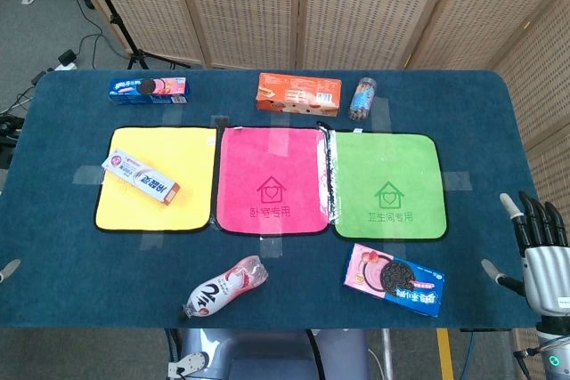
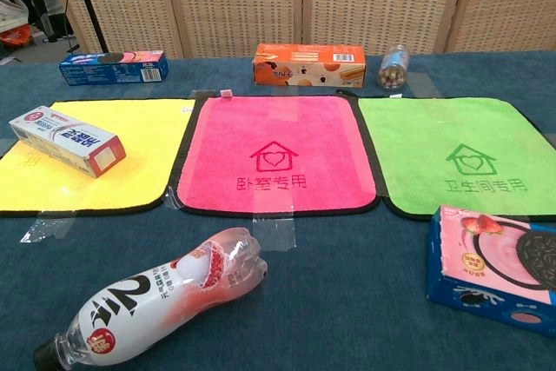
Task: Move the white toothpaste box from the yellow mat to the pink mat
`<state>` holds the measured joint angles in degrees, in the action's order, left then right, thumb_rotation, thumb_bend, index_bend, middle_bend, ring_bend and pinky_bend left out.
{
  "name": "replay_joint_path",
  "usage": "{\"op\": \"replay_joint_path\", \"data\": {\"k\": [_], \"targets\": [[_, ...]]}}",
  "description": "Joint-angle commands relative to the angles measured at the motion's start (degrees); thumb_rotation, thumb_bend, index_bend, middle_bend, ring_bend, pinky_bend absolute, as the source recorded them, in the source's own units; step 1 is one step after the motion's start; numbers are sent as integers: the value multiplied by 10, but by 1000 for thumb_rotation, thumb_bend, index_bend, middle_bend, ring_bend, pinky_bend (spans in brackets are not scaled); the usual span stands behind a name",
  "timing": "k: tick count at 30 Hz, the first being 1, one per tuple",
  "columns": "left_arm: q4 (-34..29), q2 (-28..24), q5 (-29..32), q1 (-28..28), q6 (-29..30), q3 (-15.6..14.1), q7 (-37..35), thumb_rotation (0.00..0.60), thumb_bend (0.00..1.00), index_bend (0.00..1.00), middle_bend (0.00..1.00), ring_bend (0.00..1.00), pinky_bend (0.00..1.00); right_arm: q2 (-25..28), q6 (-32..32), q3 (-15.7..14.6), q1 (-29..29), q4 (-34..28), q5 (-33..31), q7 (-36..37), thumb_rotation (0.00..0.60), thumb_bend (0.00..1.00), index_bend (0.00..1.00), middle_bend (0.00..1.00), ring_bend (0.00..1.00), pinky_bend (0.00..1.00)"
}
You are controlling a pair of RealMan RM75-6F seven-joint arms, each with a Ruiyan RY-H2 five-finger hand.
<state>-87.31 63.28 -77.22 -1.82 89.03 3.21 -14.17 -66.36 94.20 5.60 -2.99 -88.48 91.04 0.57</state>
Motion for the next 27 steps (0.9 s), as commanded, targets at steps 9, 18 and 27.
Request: {"op": "replay_joint_path", "data": {"k": [9, 18, 27], "targets": [[4, -12, -28, -28, -70, 9, -153, 600, 99, 0, 0, 0, 0, 16, -11, -3, 1, -17, -5, 21, 600, 0, 0, 0, 0, 0], [83, -14, 31, -149, -315, 60, -399, 600, 1000, 0, 0, 0, 0, 18, -22, 0, -2, -18, -14, 26, 600, 0, 0, 0, 0, 0], [227, 73, 67, -249, -507, 93, -505, 600, 1000, 0, 0, 0, 0, 7, -27, 7, -7, -4, -27, 4, 600, 0, 0, 0, 0, 0]]}}
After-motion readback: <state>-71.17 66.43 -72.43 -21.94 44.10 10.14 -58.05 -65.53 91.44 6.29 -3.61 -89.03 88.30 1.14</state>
